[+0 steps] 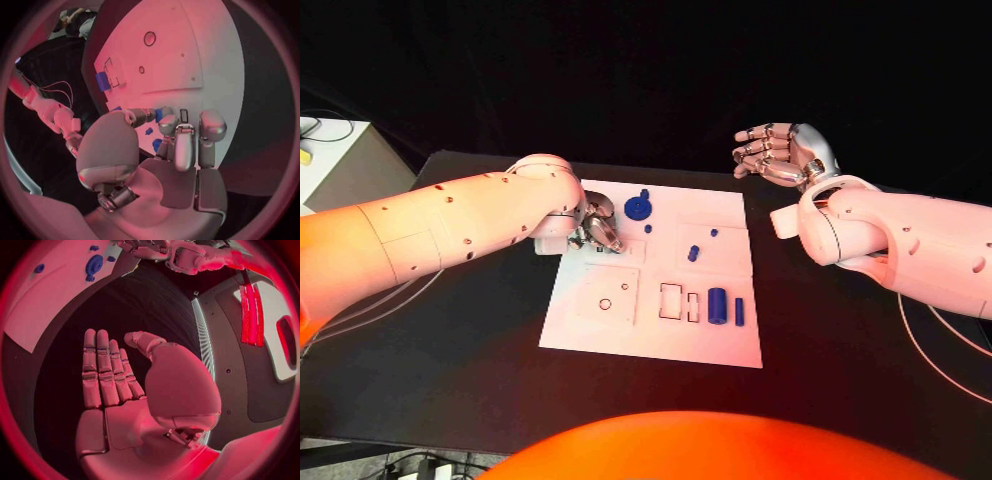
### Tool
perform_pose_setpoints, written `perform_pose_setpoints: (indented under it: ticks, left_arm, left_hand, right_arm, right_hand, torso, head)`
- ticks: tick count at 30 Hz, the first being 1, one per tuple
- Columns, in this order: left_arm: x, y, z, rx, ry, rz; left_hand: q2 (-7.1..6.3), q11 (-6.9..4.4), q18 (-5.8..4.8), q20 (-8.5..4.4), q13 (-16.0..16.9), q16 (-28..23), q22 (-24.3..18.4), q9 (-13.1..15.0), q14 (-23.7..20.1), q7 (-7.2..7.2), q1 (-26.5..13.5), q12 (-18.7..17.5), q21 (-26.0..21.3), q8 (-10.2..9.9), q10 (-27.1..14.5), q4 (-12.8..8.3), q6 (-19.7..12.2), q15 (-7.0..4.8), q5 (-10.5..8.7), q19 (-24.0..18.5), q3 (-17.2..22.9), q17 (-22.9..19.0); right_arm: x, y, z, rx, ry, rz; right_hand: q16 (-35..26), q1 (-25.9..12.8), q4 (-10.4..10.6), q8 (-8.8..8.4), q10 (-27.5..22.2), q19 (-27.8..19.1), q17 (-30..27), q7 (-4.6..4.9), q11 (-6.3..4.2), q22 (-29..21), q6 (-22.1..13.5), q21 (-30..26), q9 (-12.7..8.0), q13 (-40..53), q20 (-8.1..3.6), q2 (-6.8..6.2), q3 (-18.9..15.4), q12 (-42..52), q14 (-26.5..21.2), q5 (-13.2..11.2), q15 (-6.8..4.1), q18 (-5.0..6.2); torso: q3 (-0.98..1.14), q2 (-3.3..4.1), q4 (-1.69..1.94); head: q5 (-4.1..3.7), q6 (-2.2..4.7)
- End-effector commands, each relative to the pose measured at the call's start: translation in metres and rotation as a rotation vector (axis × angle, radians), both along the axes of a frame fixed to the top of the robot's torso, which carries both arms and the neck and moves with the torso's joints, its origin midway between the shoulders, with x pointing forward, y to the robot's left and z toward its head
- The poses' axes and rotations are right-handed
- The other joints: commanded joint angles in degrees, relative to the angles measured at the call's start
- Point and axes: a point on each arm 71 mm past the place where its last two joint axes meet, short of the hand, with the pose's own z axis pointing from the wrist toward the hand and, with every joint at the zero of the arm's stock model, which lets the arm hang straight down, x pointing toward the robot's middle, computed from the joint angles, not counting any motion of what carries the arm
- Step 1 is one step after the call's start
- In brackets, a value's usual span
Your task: Assemble the parts on the task board
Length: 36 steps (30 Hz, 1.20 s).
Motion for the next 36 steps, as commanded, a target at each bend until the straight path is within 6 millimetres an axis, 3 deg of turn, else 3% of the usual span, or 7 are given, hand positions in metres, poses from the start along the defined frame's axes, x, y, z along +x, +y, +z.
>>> perform_pose_setpoints:
  ticks: [1,21,36]
  left_arm:
    - [-0.002,0.000,-0.004,0.024,0.052,-0.005]
    - [0.005,0.001,-0.003,0.042,0.039,0.013]
    - [0.005,-0.001,0.005,0.002,0.075,0.012]
  left_hand:
    - [0.60,0.06,-0.45,0.18,0.1,0.0,0.0,0.0,4.1,-0.28,-0.1,0.2,-0.2,-0.2,0.3,-12.6,0.3,0.05,0.27,-0.4,12.1,8.5]
    - [2.57,0.19,-0.41,0.34,0.3,-0.3,-0.1,0.2,3.9,-0.19,-1.6,0.0,-0.4,-0.8,0.2,-12.7,0.1,0.17,0.01,-0.6,10.8,8.0]
    - [3.07,0.14,-0.38,0.36,0.4,-0.4,-0.2,0.4,3.9,-0.24,-1.7,-0.1,-0.4,-0.8,0.1,-13.2,0.1,0.15,0.11,-0.7,10.9,7.8]
  right_arm:
    - [0.000,0.002,0.000,0.002,-0.003,0.021]
    - [0.000,0.002,0.000,0.001,-0.001,0.023]
    - [0.000,0.002,-0.001,0.001,0.002,0.023]
  right_hand:
    - [-0.1,-0.2,-0.4,-0.02,0.0,0.0,-0.1,2.56,0.34,-0.1,-0.4,-0.2,-0.1,-0.1,0.29,0.27,0.0,-0.3,0.2,0.4,0.29,0.36]
    - [-0.2,-0.1,-0.5,-0.01,0.0,0.0,-0.1,2.56,0.34,-0.2,-0.4,-0.3,-0.1,-0.1,0.27,0.31,0.0,-0.4,0.2,0.4,0.28,0.36]
    - [-0.2,-0.1,-0.6,-0.01,0.0,0.0,-0.1,2.56,0.34,-0.2,-0.4,-0.3,-0.1,-0.1,0.26,0.33,0.0,-0.4,0.2,0.5,0.27,0.37]
  torso:
    - [0.01,0.04,0.01]
    - [-0.03,0.00,-0.07]
    - [-0.07,-0.01,-0.03]
  head:
    - [0.10,0.00]
    - [0.17,0.00]
    - [0.21,0.00]
